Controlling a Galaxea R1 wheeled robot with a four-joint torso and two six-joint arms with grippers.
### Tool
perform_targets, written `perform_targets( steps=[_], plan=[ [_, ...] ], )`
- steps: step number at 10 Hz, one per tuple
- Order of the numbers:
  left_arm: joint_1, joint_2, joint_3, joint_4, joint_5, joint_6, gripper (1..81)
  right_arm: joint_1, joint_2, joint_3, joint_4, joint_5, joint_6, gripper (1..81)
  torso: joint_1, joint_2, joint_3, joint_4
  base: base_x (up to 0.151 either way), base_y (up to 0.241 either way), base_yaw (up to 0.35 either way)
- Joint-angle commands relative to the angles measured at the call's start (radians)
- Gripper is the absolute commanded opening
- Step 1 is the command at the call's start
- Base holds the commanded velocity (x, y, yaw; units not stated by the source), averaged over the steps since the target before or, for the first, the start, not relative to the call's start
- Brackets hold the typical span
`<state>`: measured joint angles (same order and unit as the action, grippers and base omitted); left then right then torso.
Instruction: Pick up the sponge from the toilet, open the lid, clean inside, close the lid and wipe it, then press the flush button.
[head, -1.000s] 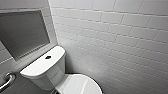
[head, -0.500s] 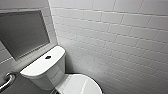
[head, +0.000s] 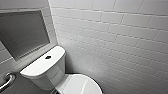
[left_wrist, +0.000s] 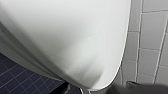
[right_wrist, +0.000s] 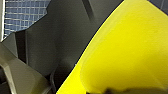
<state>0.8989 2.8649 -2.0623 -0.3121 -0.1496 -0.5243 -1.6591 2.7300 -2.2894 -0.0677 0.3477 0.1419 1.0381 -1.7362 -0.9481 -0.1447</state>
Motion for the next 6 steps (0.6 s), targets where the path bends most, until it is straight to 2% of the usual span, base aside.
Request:
perform_targets(
  steps=[1,2,6],
  plan=[
    [-0.12,0.038,-0.053,0.001,0.025,-0.065,81.1,0.0,-0.019,0.004,-0.014,-0.053,0.001,1.0,0.0,0.0,0.0,0.0,0.0,0.0,0.0],
    [-0.12,0.051,-0.093,0.004,0.028,-0.111,81.1,0.0,-0.019,0.004,-0.014,-0.053,0.001,1.0,0.0,0.0,0.0,0.0,0.0,0.0,0.0],
    [-0.174,0.048,-0.078,0.001,0.027,-0.174,81.1,0.002,-0.016,0.002,-0.014,-0.055,0.001,1.0,0.0,0.0,0.0,0.0,0.0,0.0,0.0]
  ],
)
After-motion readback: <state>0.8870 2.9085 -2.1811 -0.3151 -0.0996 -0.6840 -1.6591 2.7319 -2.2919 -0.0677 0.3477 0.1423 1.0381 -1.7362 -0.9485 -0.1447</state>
